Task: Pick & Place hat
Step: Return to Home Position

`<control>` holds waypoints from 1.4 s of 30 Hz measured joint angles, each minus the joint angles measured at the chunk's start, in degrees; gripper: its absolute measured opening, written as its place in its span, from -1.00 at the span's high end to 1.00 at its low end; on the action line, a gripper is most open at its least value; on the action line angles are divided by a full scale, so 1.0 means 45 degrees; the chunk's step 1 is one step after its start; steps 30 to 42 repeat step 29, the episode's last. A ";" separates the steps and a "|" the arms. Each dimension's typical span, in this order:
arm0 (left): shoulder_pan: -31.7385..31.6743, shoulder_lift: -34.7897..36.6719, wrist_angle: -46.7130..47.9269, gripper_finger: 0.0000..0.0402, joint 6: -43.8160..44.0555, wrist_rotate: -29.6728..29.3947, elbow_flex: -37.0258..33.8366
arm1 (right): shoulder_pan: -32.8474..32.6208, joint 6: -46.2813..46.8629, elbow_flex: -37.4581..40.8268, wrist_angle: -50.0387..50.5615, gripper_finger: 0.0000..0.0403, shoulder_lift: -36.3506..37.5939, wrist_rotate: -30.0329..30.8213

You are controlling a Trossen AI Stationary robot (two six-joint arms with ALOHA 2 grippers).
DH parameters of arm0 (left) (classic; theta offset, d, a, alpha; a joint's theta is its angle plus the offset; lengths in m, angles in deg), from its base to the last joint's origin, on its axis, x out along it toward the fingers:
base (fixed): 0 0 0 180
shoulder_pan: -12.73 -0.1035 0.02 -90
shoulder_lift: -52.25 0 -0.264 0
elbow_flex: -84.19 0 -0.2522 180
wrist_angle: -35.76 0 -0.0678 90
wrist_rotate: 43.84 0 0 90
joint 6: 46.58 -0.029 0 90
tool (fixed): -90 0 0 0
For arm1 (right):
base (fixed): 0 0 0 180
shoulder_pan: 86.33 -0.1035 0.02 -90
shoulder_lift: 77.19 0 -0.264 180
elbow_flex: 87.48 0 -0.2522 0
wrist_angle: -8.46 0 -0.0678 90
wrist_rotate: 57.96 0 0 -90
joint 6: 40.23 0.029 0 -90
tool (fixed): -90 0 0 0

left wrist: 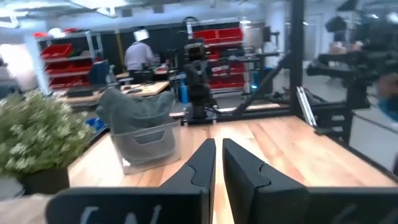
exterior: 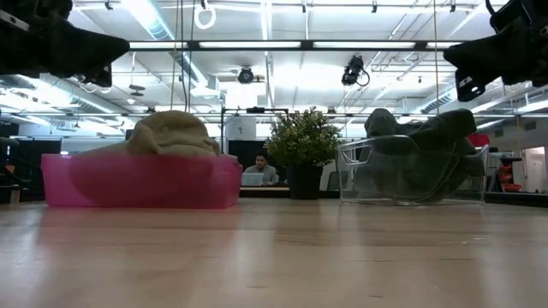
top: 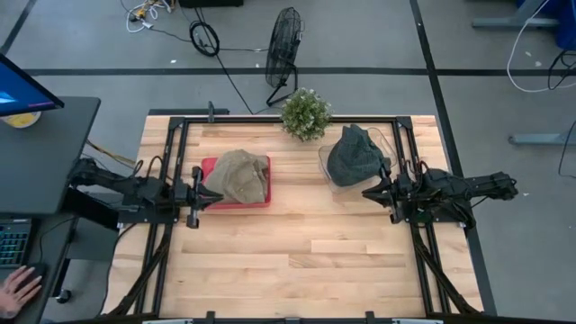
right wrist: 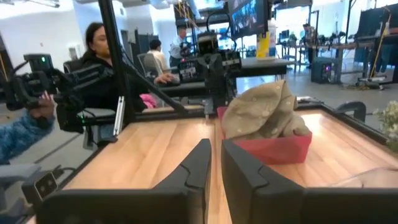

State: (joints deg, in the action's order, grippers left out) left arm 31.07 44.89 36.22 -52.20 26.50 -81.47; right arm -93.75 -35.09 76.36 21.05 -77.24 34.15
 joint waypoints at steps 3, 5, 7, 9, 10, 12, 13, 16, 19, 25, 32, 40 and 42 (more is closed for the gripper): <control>-0.0269 -0.0004 0.0281 0.84 -0.0303 0.0335 0.0000 | 0.0000 -0.0006 0.0002 0.0452 0.79 0.0000 0.0004; -0.0535 -0.0004 0.0686 0.84 -0.0233 0.0335 0.0000 | 0.0000 0.0043 0.0002 0.0737 0.79 0.0000 0.0004; -0.0779 -0.0004 0.1315 0.84 0.0194 0.0335 0.0000 | 0.0000 0.0062 0.0002 0.0985 0.79 -0.0001 0.0004; -0.0931 -0.0004 0.1948 0.84 0.0847 0.0332 0.0000 | 0.0000 0.0062 0.0002 0.0971 0.79 -0.0019 0.0003; -0.0978 -0.0008 0.2087 0.84 0.1055 0.0360 0.0000 | 0.0000 0.0062 0.0002 0.0951 0.79 -0.0015 0.0000; -0.0993 -0.0018 0.2182 0.84 0.1150 0.0374 0.0000 | 0.0000 0.0062 0.0002 0.0942 0.79 -0.0015 0.0004; -0.0993 -0.0046 0.2193 0.84 0.1032 0.0374 0.0000 | 0.0000 0.0062 0.0002 0.0944 0.79 -0.0017 0.0001; -0.0988 -0.0108 0.2227 0.84 0.0340 0.0369 0.0005 | 0.0000 0.0072 0.0002 0.0937 0.79 -0.0019 -0.0001; -0.0988 -0.0116 0.2244 0.84 0.0139 0.0369 0.0005 | 0.0000 0.0076 0.0002 0.0941 0.79 -0.0019 -0.0001; -0.0988 -0.0113 0.2153 0.84 0.0100 0.0345 0.0000 | 0.0000 0.0076 0.0002 0.0941 0.79 -0.0019 -0.0001; -0.0988 -0.0116 0.2146 0.84 0.0100 0.0336 -0.0005 | 0.0000 0.0076 0.0002 0.0941 0.79 -0.0019 -0.0004; -0.0988 -0.0116 0.2146 0.84 0.0100 0.0336 -0.0005 | 0.0000 0.0076 0.0002 0.0941 0.79 -0.0019 -0.0004; -0.0988 -0.0116 0.2146 0.84 0.0100 0.0336 -0.0005 | 0.0000 0.0076 0.0002 0.0941 0.79 -0.0019 -0.0004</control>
